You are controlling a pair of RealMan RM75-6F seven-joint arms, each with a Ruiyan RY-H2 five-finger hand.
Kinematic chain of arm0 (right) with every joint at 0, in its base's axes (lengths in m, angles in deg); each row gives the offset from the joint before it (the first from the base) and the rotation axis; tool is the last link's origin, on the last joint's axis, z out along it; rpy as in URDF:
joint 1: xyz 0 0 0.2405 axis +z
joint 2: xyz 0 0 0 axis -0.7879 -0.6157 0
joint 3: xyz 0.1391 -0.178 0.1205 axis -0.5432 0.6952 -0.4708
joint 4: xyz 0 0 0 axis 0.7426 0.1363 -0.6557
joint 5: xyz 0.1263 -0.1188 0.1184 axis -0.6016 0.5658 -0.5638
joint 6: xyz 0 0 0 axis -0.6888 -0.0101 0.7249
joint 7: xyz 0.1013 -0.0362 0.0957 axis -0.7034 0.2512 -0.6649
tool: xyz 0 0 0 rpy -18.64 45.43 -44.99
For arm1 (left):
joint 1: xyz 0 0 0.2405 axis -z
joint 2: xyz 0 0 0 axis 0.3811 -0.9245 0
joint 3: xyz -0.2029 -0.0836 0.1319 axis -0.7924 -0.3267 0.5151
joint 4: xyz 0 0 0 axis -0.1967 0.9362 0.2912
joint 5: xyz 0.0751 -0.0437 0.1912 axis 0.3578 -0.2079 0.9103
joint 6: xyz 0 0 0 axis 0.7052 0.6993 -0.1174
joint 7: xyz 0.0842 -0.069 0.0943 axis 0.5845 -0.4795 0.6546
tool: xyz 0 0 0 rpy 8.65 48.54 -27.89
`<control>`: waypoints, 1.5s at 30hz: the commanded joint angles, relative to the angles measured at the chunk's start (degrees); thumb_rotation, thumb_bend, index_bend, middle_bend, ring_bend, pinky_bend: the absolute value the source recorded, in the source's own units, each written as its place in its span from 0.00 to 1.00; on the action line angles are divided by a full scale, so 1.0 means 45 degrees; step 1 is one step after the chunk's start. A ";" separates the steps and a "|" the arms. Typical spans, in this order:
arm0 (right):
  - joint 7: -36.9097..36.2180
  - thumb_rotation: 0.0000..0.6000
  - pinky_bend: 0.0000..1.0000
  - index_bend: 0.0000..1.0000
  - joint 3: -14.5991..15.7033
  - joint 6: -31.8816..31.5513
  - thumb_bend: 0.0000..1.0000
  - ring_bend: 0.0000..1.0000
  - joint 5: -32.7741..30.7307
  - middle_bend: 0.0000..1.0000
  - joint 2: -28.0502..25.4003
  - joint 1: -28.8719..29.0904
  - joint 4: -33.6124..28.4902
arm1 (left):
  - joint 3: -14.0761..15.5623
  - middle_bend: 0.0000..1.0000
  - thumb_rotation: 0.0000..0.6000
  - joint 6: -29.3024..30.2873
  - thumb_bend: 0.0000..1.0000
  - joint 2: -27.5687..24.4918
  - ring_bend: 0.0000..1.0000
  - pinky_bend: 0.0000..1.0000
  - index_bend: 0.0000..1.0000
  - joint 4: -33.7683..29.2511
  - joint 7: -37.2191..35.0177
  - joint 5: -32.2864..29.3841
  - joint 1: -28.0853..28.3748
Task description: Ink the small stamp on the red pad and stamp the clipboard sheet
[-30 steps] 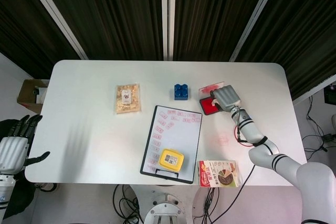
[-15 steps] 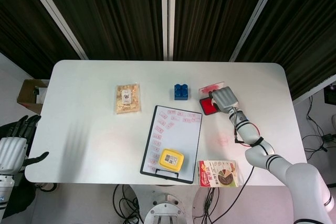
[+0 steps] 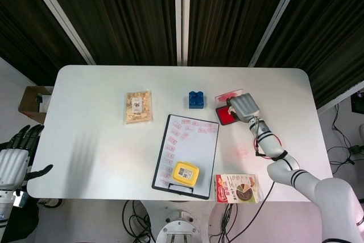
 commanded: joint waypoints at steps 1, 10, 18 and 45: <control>-0.0092 1.00 1.00 0.97 -0.0339 -0.1294 0.45 0.84 0.0233 0.82 -0.1077 -0.0325 -0.1693 | 0.0006 0.08 1.00 0.0017 0.00 0.0009 0.05 0.16 0.07 -0.0014 0.0007 0.0028 0.0001; 0.1776 1.00 1.00 0.97 0.0381 -0.2693 0.45 0.84 0.1400 0.82 -0.3169 -0.0970 -0.6898 | 0.0041 0.08 1.00 0.0166 0.00 0.0057 0.05 0.16 0.07 -0.0069 0.0037 0.0135 -0.0056; 0.3867 1.00 1.00 0.97 0.1056 -0.2373 0.45 0.84 0.1159 0.82 -0.2139 -0.1195 -0.7407 | 0.0110 0.08 1.00 0.0362 0.00 -0.0059 0.05 0.16 0.07 -0.0114 0.0022 0.0186 -0.0208; 0.2886 1.00 1.00 0.97 0.1155 -0.1540 0.45 0.84 0.2624 0.82 0.1092 0.0581 -0.3524 | 0.0040 0.08 1.00 0.0403 0.00 0.0009 0.05 0.16 0.07 0.0547 -0.0759 -0.0022 -0.0332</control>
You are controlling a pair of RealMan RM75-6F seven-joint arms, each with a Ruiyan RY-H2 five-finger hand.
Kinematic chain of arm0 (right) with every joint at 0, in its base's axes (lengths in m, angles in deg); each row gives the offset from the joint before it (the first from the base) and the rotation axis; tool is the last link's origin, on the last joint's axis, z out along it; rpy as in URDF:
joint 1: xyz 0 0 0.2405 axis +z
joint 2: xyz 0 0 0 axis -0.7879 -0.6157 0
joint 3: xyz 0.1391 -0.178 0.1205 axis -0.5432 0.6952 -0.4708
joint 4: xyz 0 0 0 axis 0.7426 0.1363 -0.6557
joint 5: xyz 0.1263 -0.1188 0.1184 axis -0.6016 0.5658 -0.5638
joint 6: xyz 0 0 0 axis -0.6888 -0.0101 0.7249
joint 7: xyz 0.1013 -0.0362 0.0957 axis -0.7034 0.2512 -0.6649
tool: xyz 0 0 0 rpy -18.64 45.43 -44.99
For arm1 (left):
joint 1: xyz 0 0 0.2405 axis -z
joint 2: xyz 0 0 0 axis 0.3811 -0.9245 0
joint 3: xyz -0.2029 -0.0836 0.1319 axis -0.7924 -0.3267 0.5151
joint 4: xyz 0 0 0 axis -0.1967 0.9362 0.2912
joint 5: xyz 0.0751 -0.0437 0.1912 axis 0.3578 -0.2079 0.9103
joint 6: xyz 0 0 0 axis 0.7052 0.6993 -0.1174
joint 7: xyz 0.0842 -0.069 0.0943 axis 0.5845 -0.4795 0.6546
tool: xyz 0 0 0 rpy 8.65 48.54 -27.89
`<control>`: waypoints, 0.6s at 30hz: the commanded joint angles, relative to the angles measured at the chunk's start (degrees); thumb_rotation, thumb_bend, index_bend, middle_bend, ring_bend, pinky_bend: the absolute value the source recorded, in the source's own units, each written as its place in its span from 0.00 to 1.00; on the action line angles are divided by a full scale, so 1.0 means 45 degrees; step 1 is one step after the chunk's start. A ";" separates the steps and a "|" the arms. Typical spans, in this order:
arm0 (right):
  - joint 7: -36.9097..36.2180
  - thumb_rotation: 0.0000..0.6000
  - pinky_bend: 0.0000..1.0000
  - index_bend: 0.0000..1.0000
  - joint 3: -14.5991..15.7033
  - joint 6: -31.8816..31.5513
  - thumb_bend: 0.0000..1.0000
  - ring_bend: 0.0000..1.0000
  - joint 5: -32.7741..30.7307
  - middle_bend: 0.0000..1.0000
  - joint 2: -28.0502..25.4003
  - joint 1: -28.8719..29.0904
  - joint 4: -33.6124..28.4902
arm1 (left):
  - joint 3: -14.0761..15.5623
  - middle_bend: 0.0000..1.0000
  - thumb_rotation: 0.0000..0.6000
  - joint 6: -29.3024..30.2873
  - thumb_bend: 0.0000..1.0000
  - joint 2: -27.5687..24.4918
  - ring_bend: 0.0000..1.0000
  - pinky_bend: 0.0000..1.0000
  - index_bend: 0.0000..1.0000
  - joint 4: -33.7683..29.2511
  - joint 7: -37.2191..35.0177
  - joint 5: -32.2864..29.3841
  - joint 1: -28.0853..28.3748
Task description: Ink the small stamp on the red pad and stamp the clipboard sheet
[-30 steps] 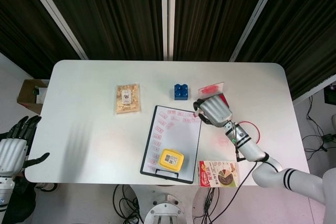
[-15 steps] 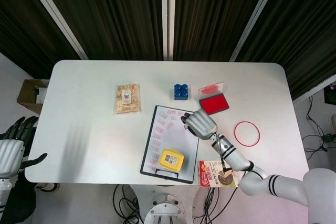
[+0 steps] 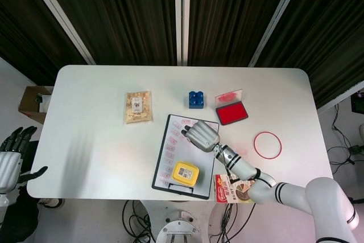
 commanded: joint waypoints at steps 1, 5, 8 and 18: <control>-0.0225 1.00 1.00 0.97 0.0091 0.0162 0.45 0.84 0.0134 0.82 0.0197 0.0186 0.0338 | -0.0006 0.08 1.00 0.0024 0.00 0.0003 0.05 0.16 0.07 0.0050 -0.0061 -0.0004 -0.0018; -0.0258 1.00 1.00 0.98 0.0122 0.0225 0.45 0.84 0.0088 0.83 0.0393 0.0213 0.0627 | -0.0010 0.08 1.00 0.0032 0.00 0.0015 0.05 0.16 0.07 0.0139 -0.0165 -0.0027 -0.0041; -0.0292 1.00 1.00 0.98 0.0084 0.0231 0.45 0.84 0.0002 0.83 0.0483 0.0206 0.0680 | -0.0011 0.08 1.00 0.0024 0.00 0.0032 0.05 0.16 0.07 0.0193 -0.0220 -0.0029 -0.0043; -0.0198 1.00 1.00 0.98 -0.0199 0.0535 0.45 0.84 -0.0580 0.83 0.0616 0.0211 0.0486 | -0.0018 0.08 1.00 0.0033 0.00 0.0023 0.05 0.16 0.07 0.0246 -0.0270 -0.0032 -0.0064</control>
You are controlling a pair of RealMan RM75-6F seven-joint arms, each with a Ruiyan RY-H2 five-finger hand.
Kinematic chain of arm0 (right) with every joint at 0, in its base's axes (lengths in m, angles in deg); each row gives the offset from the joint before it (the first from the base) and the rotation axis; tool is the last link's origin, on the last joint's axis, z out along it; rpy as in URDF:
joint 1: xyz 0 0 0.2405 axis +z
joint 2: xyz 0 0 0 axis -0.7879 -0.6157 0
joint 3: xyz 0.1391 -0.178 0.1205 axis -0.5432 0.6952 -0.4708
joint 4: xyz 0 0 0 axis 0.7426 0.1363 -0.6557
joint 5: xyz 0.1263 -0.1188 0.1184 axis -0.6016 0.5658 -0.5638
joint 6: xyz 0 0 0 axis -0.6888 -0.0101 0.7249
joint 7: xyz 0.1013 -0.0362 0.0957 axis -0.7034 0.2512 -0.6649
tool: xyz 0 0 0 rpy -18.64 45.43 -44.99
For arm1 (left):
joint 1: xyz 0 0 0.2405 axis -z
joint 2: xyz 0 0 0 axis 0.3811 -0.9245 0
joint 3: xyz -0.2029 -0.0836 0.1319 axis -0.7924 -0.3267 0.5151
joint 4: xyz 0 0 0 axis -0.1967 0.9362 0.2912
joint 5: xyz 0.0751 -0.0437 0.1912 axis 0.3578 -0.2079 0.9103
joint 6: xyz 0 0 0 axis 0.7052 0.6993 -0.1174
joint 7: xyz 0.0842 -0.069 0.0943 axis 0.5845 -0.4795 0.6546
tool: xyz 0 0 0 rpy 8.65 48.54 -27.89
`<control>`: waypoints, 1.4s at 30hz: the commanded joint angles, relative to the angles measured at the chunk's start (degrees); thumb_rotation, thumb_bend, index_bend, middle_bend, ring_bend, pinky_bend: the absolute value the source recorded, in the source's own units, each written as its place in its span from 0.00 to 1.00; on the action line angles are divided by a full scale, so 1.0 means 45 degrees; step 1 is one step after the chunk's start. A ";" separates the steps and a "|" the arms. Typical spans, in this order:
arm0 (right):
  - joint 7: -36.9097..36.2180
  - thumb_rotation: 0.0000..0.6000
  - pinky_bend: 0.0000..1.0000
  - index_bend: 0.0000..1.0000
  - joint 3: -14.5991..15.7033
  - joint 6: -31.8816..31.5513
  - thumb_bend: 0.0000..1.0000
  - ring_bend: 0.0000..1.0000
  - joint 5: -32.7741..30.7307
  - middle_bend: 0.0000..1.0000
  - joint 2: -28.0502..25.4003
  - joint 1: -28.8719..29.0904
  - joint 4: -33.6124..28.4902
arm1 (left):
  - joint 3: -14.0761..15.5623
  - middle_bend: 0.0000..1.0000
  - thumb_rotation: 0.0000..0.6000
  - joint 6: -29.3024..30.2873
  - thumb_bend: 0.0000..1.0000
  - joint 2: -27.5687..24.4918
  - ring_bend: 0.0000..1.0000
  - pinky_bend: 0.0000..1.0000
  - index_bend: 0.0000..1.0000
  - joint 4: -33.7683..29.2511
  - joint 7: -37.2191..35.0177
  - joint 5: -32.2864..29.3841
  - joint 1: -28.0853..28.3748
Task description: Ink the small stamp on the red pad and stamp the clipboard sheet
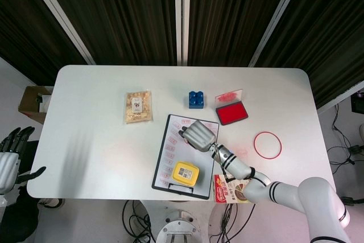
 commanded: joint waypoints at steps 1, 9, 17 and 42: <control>0.0057 1.00 1.00 0.98 -0.0060 0.0057 0.45 0.84 -0.0102 0.83 -0.0008 -0.0002 -0.0103 | -0.0005 0.08 1.00 -0.0013 0.00 -0.0004 0.05 0.16 0.07 0.0006 -0.0012 -0.0010 0.0003; 0.0502 1.00 1.00 0.98 -0.0158 0.0261 0.45 0.84 -0.0467 0.83 -0.0157 -0.0027 -0.0499 | -0.0017 0.08 1.00 -0.0077 0.00 0.0015 0.05 0.16 0.07 0.0044 -0.0070 -0.0004 0.0042; 0.0821 1.00 1.00 0.98 -0.0171 0.0516 0.45 0.84 -0.0781 0.83 -0.0122 -0.0034 -0.0611 | -0.0013 0.08 1.00 -0.0112 0.00 0.0047 0.05 0.16 0.07 0.0092 -0.0116 0.0018 0.0068; 0.1019 1.00 1.00 1.00 0.0073 0.0812 0.45 0.85 -0.0956 0.87 0.0314 -0.0052 0.0029 | -0.0024 0.08 1.00 -0.0083 0.00 0.0056 0.05 0.16 0.07 0.0188 -0.0232 0.0021 0.0061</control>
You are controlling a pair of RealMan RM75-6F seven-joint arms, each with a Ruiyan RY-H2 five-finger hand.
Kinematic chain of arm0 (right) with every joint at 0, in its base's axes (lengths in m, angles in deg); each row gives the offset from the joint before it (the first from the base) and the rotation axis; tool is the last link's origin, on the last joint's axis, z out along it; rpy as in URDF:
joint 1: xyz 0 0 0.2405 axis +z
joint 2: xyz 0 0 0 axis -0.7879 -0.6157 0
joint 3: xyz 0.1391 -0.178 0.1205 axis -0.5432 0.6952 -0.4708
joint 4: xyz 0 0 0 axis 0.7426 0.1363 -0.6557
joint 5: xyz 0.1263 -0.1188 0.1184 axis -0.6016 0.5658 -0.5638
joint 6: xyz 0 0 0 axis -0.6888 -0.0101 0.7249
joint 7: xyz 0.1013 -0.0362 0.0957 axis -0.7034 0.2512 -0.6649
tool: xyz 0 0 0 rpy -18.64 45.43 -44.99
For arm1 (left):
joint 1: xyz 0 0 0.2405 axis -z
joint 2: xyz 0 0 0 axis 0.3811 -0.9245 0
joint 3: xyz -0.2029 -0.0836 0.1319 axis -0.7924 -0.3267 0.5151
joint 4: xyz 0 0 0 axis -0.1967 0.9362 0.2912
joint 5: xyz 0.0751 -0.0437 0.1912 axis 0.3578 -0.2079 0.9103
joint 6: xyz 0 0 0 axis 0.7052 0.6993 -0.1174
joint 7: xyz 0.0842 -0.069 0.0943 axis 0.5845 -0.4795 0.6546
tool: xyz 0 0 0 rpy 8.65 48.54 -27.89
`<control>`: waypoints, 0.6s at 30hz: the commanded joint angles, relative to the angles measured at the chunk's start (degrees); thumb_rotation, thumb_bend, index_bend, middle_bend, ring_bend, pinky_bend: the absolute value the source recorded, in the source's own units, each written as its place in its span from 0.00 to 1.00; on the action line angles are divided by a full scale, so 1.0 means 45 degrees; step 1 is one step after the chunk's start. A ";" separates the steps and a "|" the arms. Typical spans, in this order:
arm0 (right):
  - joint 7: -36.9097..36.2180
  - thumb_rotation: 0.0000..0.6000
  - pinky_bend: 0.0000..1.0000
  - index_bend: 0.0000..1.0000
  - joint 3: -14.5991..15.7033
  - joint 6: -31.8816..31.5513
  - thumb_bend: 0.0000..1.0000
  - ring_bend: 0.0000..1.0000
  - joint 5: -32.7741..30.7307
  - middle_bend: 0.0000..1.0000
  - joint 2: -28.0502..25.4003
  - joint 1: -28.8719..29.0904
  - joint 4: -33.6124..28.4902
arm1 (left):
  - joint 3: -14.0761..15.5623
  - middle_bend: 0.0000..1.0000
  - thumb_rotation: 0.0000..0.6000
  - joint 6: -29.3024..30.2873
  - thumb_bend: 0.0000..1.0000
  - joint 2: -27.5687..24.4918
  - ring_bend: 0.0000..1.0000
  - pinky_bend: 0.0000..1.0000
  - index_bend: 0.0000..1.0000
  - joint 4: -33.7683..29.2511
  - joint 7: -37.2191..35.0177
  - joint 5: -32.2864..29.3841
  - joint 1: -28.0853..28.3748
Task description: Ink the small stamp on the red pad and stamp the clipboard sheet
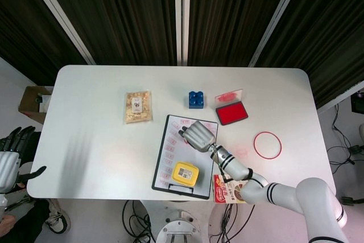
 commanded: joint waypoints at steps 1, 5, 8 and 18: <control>0.0006 1.00 1.00 1.00 0.0024 -0.0001 0.45 0.85 0.0011 0.87 0.0014 -0.0012 0.0019 | 0.0002 0.08 1.00 0.0009 0.00 0.0000 0.05 0.16 0.07 0.0002 0.0001 0.0003 -0.0005; 0.0020 1.00 1.00 1.00 0.0075 -0.0015 0.45 0.86 0.0046 0.87 0.0015 -0.0039 0.0055 | 0.0000 0.08 1.00 0.0029 0.00 -0.0016 0.05 0.16 0.07 -0.0018 0.0021 0.0008 -0.0013; 0.0021 1.00 1.00 1.00 0.0098 -0.0054 0.45 0.86 0.0072 0.87 0.0035 -0.0063 0.0099 | -0.0001 0.08 1.00 0.0036 0.00 -0.0020 0.05 0.16 0.07 -0.0036 0.0041 0.0011 -0.0014; 0.0086 1.00 1.00 1.00 0.0203 -0.0249 0.45 0.86 0.0215 0.87 0.0033 -0.0171 0.0190 | 0.0020 0.08 1.00 0.0033 0.00 0.0004 0.05 0.16 0.07 -0.0039 0.0059 0.0016 -0.0031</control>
